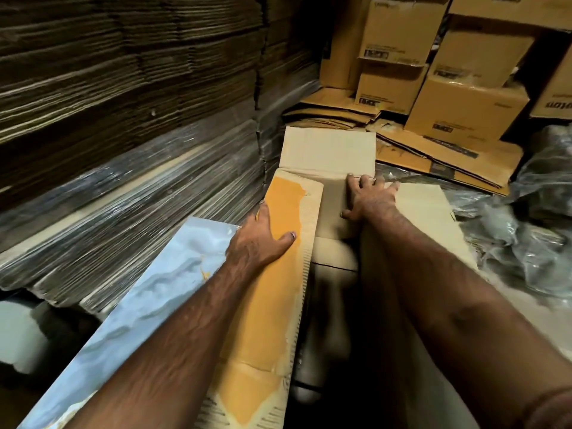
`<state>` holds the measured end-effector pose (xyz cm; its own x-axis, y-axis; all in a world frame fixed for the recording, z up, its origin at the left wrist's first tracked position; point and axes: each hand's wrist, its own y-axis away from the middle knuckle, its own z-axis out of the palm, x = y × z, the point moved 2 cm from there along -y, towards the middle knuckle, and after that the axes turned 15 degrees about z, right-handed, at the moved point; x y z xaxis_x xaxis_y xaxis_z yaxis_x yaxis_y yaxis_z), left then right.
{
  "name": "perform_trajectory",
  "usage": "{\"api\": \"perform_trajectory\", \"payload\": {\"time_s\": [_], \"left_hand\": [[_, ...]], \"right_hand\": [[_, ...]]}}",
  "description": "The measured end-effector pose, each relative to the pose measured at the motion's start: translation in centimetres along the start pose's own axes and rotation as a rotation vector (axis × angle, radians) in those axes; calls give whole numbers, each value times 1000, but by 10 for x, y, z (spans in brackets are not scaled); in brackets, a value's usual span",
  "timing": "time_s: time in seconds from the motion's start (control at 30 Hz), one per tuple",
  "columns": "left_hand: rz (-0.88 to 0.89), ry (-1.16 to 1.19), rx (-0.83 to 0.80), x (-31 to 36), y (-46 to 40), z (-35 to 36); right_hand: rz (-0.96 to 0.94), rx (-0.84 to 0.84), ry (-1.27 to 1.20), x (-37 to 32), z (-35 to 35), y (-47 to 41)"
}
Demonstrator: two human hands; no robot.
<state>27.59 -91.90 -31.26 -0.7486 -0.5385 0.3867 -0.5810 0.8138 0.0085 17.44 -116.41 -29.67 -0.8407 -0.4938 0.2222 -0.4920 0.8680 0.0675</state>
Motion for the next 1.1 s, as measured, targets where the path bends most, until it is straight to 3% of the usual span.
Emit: {"api": "perform_trajectory", "payload": {"time_s": [0.37,0.63,0.8,0.97,1.1], "left_hand": [[8,59,11,0,7,-1],[84,132,24,18,37,-2],[438,-147,174,44,56,-13],[716,-168,-35,84,100,-7],[826,-383,-234,124,148,-10]], "right_hand": [[66,-4,-127,5,0,-5],[60,4,-231,41,-2,57],[67,-2,-280,52,3,159],[95,9,-202,53,10,250],[161,9,-130,58,16,291]]}}
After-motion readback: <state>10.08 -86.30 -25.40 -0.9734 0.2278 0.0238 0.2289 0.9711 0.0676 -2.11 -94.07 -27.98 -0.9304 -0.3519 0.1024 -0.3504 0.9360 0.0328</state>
